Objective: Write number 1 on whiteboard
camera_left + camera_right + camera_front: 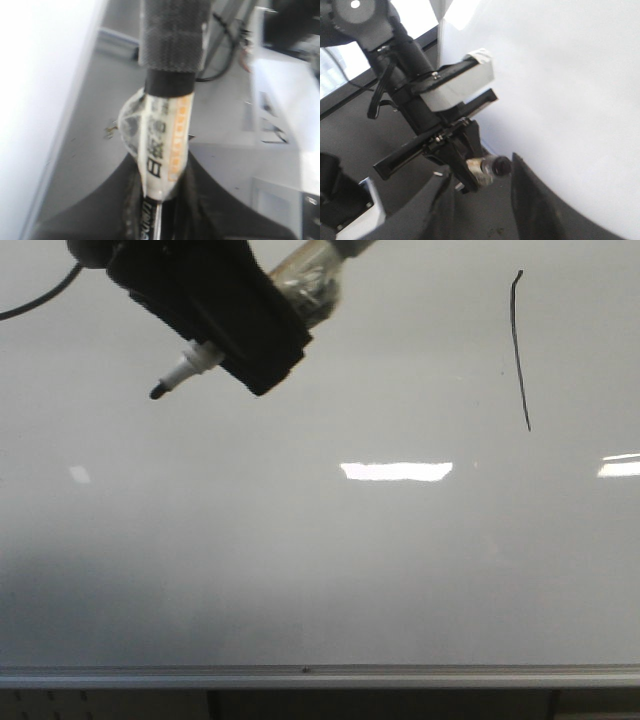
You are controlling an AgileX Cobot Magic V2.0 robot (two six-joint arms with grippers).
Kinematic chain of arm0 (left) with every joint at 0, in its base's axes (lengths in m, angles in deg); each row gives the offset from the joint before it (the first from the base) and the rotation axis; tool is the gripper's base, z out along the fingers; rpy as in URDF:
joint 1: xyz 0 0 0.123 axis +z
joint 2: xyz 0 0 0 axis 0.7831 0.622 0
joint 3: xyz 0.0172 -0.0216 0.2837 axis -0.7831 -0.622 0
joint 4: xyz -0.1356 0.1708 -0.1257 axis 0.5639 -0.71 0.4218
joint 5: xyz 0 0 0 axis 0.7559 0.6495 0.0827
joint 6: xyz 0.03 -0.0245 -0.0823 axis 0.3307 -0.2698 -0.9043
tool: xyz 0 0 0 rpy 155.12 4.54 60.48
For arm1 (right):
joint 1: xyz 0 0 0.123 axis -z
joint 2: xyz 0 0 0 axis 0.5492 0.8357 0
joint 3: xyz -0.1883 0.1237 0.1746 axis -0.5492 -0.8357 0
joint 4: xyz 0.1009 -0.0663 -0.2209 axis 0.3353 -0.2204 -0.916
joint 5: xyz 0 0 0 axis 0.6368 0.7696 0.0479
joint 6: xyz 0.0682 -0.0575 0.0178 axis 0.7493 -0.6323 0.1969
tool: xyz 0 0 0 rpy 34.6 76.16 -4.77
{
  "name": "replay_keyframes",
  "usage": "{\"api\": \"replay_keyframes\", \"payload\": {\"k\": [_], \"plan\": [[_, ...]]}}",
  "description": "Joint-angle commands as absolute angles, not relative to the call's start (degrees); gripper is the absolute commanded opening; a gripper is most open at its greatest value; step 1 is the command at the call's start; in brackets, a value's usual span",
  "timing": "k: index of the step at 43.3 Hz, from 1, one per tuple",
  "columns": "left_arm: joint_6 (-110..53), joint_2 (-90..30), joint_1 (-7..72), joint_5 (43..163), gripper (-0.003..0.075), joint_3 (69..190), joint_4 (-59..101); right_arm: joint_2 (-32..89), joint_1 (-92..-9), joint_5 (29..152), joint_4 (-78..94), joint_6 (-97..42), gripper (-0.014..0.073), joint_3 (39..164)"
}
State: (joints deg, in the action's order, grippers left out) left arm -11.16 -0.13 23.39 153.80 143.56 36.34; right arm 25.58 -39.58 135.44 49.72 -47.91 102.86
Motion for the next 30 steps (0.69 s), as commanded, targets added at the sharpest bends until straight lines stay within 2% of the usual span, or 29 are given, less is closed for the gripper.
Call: {"api": "replay_keyframes", "payload": {"k": [1, 8, 12, 20, 25, 30], "plan": [[-16.59, -2.3, 27.58, 150.98, -0.002, 145.36, 37.55, 21.21, -37.84, 127.64, 49.17, -44.64, 0.0189, 100.79], [-22.7, -2.3, 36.32, 149.29, -0.002, 145.36, 37.02, 11.89, -36.31, 116.6, 47.34, -44.13, -0.0029, 91.04], [-27.32, -2.3, 40.92, 146.5, -0.002, 144.53, 34.88, 6.88, -36.24, 113.09, 47.34, -44.13, -0.0123, 85.48], [-39.29, -2.16, 47.64, 142.16, -0.002, 140.22, 23.91, -0.13, -36.24, 111.17, 47.34, -44.13, -0.0112, 76.94], [-47.32, -1.26, 50.6, 139.57, -0.002, 137.55, 15.18, -1.02, -36.24, 111.12, 47.34, -44.13, -0.0112, 74.53], [-48.82, 0.75, 52.62, 136.86, -0.002, 137.09, 13.57, -0.91, -36.24, 110.99, 47.34, -44.13, -0.0113, 74.1]]}}
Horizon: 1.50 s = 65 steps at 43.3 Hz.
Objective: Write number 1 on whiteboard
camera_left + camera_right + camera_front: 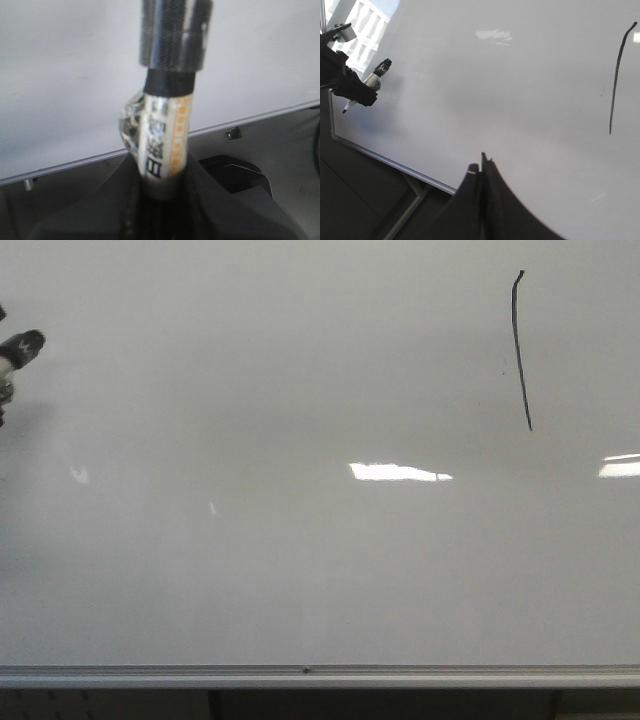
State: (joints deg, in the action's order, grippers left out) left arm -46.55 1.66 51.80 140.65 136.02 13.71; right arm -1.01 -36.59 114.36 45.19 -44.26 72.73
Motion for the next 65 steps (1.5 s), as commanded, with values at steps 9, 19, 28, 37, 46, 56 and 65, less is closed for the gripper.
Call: {"api": "replay_keyframes", "payload": {"k": [9, 19, 28, 37, 46, 56, 65], "plan": [[-49.9, 3.93, 53.26, 126.99, -0.002, 137.09, 13.57, -0.91, -36.24, 111.04, 47.34, -44.13, -0.0113, 74.1], [-50.75, 8.5, 53.26, 122.79, -0.002, 137.19, 14.54, -0.91, -36.24, 111.04, 47.34, -44.13, -0.0113, 74.1], [-50.75, 10.9, 53.26, 119.35, -0.0002, 137.19, 16.34, -0.91, -36.24, 110.93, 47.34, -44.13, -0.0113, 74.1], [-50.75, 11.65, 53.26, 116.77, 0.0205, 137.19, 16.34, -0.91, -36.24, 110.01, 47.34, -44.13, -0.0113, 74.1], [-50.75, 11.65, 53.26, 115.23, 0.0306, 137.19, 16.48, -0.91, -36.24, 109.76, 47.34, -44.13, -0.0113, 74.1], [-50.75, 11.65, 53.26, 114.72, 0.0352, 137.19, 16.48, -0.91, -36.24, 109.76, 47.34, -44.13, -0.0113, 74.1], [-50.75, 11.65, 53.26, 114.48, 0.0461, 137.19, 16.37, -0.91, -36.24, 109.63, 47.34, -44.13, -0.0113, 74.1]]}}
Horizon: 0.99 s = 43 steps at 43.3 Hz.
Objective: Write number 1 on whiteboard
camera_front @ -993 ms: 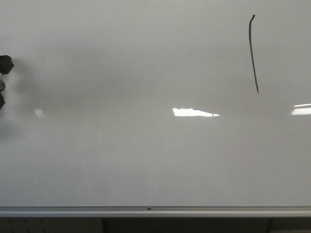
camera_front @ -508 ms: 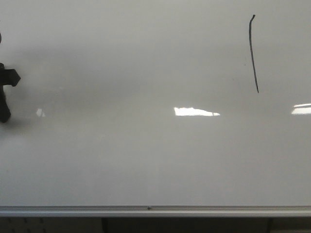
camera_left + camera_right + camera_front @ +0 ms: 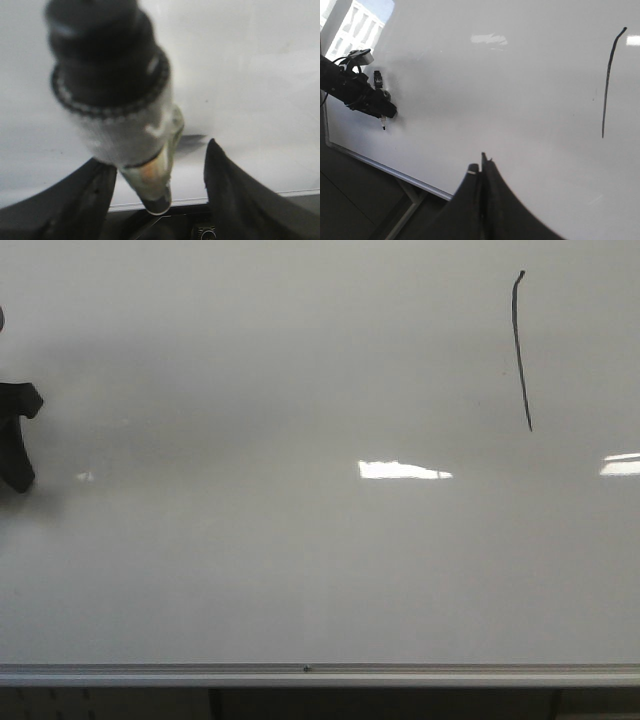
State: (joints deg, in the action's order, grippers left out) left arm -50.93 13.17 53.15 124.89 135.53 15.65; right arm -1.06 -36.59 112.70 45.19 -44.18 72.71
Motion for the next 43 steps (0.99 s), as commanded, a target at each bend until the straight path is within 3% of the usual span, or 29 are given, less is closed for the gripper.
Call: {"api": "replay_keyframes", "payload": {"k": [1, 6, 11, 23, 29, 43], "plan": [[-50.75, 11.65, 53.26, 114.48, 0.0473, 137.19, 16.13, -0.91, -36.24, 109.63, 47.34, -44.13, -0.0113, 74.1], [-50.75, 10.29, 53.26, 115.01, 0.052, 137.19, 14.12, -0.91, -36.24, 109.48, 47.34, -44.13, -0.0113, 74.1], [-50.75, 6.58, 53.37, 117.3, 0.0494, 137.19, 10.28, -0.91, -36.24, 107.34, 47.34, -44.13, -0.0113, 74.1], [-50.65, -8.33, 54.27, 118.55, 0.0125, 136.03, 9.81, -0.91, -36.24, 95.15, 47.34, -44.13, -0.0113, 73.98], [-50.55, -15.34, 54.29, 115.98, -0.0021, 132.04, 9.81, -0.91, -36.24, 90.1, 47.34, -44.13, -0.0113, 72.92], [-50.17, -35.89, 52.16, 103.83, -0.002, 110.96, 12.95, -3.96, -36.24, 85.31, 47.29, -46.7, -0.0113, 66.56]]}}
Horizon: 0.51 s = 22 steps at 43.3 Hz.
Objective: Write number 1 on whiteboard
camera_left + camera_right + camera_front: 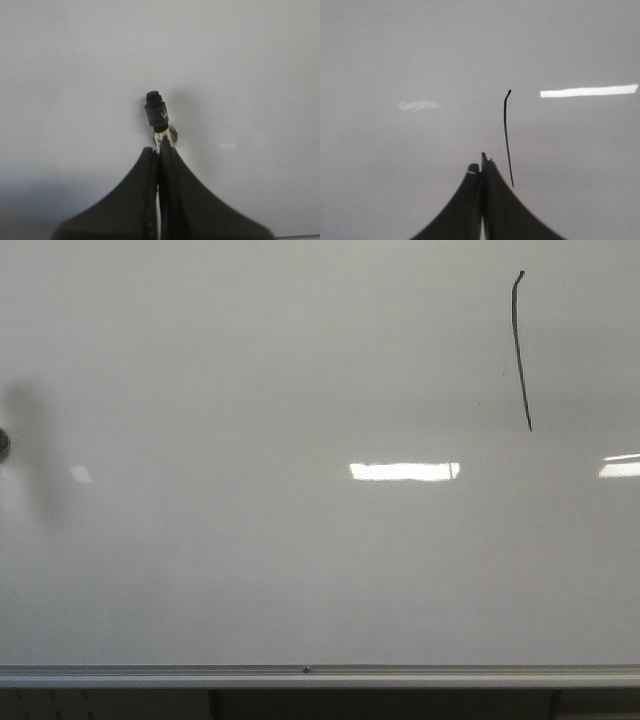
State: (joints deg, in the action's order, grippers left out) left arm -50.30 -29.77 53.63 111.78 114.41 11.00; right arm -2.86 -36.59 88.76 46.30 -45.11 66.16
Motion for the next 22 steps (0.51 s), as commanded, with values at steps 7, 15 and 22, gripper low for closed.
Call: {"api": "replay_keyframes", "payload": {"k": [7, 15, 22], "plan": [[-50.17, -50.27, 47.71, 97.74, -0.002, 101.26, 14.92, -8.61, -36.24, 84.51, 47.29, -47.86, -0.0113, 63.98], [-50.17, -63.18, 45.61, 97.61, -0.002, 93.78, 15.04, -13.78, -36.24, 83.95, 47.29, -47.86, -0.0113, 61.33], [-50.17, -69.91, 45.61, 96.43, -0.002, 92.06, 15.42, -15.24, -36.24, 83.93, 47.29, -47.86, -0.0113, 61.31]]}}
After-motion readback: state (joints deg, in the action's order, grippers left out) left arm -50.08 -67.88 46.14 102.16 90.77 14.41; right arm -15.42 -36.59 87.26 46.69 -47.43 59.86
